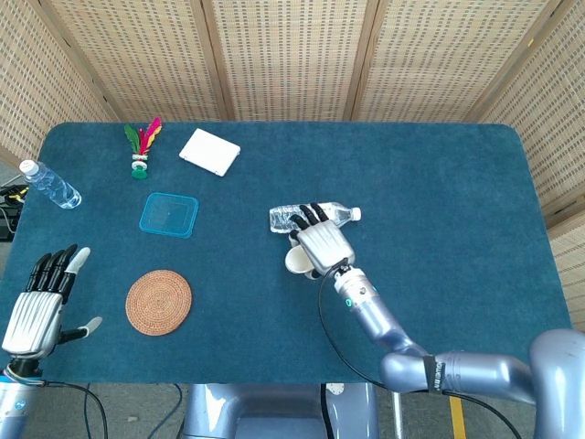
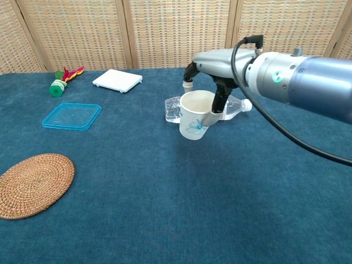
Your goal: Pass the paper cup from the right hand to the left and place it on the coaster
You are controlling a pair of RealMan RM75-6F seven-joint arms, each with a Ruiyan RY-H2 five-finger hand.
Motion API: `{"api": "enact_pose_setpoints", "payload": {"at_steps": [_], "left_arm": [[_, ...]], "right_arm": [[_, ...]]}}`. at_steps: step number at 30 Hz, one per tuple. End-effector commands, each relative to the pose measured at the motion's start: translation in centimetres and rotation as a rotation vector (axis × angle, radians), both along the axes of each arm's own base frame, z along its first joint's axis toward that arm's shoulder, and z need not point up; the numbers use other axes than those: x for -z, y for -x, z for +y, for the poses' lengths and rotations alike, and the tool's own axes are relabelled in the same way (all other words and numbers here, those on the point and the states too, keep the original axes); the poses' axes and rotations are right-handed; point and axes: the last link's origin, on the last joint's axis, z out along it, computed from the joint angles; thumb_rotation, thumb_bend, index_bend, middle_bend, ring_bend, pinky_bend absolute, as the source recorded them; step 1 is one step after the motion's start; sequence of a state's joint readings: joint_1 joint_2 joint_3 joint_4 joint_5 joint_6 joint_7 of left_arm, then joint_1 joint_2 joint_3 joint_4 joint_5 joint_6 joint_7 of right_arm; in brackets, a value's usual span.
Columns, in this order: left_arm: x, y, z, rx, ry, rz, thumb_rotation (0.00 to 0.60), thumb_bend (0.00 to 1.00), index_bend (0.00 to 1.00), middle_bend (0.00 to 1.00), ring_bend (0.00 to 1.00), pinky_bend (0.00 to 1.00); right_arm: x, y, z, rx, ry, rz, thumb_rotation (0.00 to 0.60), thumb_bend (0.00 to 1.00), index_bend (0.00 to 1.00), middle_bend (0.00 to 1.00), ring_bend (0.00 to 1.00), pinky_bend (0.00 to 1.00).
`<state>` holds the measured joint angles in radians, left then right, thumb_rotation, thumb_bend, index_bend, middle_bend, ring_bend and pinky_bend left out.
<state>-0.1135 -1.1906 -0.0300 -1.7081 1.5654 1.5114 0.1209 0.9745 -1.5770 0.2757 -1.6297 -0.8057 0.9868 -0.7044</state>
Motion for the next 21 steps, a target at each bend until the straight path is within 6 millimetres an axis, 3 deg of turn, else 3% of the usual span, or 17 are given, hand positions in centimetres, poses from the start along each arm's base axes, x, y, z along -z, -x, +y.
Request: {"api": "enact_pose_setpoints", "payload": {"at_steps": [1, 11, 21], "left_arm": [[-0.1, 0.1, 0.0, -0.004, -0.001, -0.005, 0.600, 0.05, 0.00, 0.00, 0.00, 0.00], [0.0, 0.4, 0.2, -0.014, 0.021, -0.024, 0.600, 0.05, 0.00, 0.00, 0.00, 0.00], [-0.2, 0.5, 0.4, -0.020, 0.018, -0.034, 0.600, 0.05, 0.00, 0.00, 0.00, 0.00]], "right_arm": [[1.3, -1.3, 0.0, -0.003, -0.019, -0.019, 0.600, 0.08, 0.44, 0.15, 0.00, 0.00], [5.4, -2.4, 0.2, -0.009, -0.068, -0.017, 0.600, 0.08, 0.43, 0.14, 0.00, 0.00], [7.1, -2.5, 0.4, -0.008, -0.089, -0.017, 0.600, 0.08, 0.38, 0.10, 0.00, 0.00]]}}
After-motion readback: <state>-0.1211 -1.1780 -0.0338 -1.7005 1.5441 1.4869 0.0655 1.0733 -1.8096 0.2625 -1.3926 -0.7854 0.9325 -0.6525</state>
